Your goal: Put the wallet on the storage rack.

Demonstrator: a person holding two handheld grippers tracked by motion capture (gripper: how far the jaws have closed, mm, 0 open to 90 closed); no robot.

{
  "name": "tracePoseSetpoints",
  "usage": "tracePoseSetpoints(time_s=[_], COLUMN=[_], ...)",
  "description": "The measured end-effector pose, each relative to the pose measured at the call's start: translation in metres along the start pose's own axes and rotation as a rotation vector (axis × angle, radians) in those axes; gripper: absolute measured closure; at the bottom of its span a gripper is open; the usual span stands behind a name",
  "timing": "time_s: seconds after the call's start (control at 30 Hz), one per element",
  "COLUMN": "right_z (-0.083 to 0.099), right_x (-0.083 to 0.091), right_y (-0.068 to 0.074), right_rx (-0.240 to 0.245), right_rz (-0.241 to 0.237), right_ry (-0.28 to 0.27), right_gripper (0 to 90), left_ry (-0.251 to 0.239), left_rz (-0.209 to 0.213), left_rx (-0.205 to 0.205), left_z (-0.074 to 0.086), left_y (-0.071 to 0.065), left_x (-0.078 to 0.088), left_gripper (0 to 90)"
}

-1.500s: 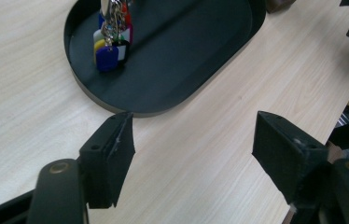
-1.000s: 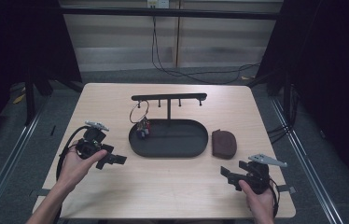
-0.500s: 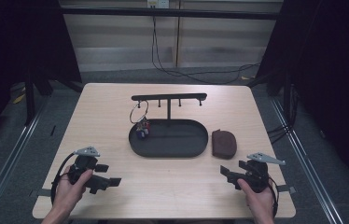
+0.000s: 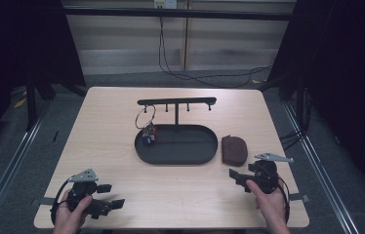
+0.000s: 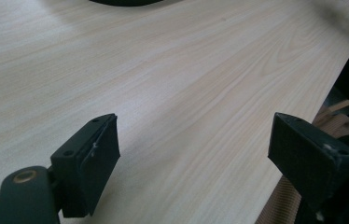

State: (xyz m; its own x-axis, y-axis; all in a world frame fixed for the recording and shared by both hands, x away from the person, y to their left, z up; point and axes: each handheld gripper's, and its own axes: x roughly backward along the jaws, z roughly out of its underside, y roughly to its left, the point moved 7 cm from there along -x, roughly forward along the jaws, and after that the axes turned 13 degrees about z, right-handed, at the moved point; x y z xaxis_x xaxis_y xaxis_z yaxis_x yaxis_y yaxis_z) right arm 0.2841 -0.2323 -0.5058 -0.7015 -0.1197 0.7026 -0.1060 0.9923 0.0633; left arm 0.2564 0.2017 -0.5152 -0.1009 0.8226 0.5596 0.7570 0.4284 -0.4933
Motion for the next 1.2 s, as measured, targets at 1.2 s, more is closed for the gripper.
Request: tracePoseSetpoints(time_s=[1.2], right_z=[-0.074], right_x=[-0.058], right_y=[-0.026], right_rx=[-0.014], right_rz=[0.146], right_ry=[0.416], right_gripper=[17.6], left_ry=[-0.011], left_rz=[0.02], left_rx=[-0.033], left_z=[0.0], left_y=[-0.007], left_x=[0.007], left_gripper=[16.3])
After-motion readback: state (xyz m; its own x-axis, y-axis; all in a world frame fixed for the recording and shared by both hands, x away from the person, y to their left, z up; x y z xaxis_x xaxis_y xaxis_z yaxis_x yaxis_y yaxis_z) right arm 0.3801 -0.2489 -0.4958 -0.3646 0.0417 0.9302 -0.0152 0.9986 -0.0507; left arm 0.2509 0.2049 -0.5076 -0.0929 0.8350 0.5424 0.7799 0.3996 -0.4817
